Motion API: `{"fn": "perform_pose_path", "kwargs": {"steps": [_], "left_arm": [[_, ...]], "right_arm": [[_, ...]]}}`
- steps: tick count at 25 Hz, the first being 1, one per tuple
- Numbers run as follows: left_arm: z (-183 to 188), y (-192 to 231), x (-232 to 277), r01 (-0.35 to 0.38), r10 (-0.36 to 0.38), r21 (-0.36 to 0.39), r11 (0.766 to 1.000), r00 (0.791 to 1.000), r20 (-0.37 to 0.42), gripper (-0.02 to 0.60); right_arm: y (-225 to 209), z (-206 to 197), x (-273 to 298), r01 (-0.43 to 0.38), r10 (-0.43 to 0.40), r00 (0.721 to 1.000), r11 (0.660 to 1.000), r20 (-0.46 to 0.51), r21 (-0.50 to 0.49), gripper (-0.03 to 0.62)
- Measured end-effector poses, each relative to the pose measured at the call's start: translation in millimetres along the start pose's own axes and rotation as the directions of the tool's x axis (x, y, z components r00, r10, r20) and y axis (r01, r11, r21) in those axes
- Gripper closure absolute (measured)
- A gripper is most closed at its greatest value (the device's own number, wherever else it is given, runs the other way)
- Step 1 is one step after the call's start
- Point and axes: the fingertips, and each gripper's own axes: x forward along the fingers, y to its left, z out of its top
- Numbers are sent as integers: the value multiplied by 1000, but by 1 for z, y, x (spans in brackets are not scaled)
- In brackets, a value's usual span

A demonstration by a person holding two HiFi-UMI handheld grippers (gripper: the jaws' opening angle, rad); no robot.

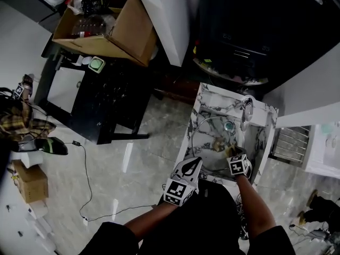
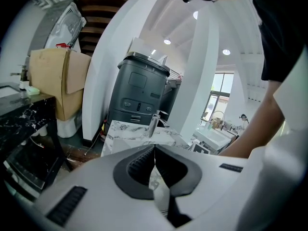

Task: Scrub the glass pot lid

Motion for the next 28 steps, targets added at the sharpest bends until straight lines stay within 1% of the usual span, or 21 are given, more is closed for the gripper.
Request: {"fn": "perform_pose_path", "kwargs": {"steps": [5, 10, 16, 20, 25, 28], "left_arm": [[-6, 11, -3, -11, 11, -17, 1000, 1000, -2, 566], [-4, 18, -5, -16, 16, -26, 1000, 1000, 8, 566], [-3, 30, -10, -23, 23, -29, 999, 1000, 11, 566], [-3, 37, -12, -22, 23, -28, 999, 1000, 10, 566], [-2, 40, -14, -8, 8, -21, 1000, 1000, 10, 566], [-4, 44, -15, 1, -1, -18, 1000, 1000, 1, 566]], "right_arm": [[13, 3, 5, -49, 48, 999, 998, -20, -33, 533], [26, 1, 4, -96, 95, 994, 995, -60, -15, 533], [40, 5, 5, -156, 156, 986, 988, -58, -1, 533], [56, 6, 7, -218, 216, 975, 975, -57, -35, 533], [69, 6, 7, -252, 247, 965, 966, -86, -49, 533], [76, 14, 8, -267, 262, 962, 961, -76, -65, 533]]}}
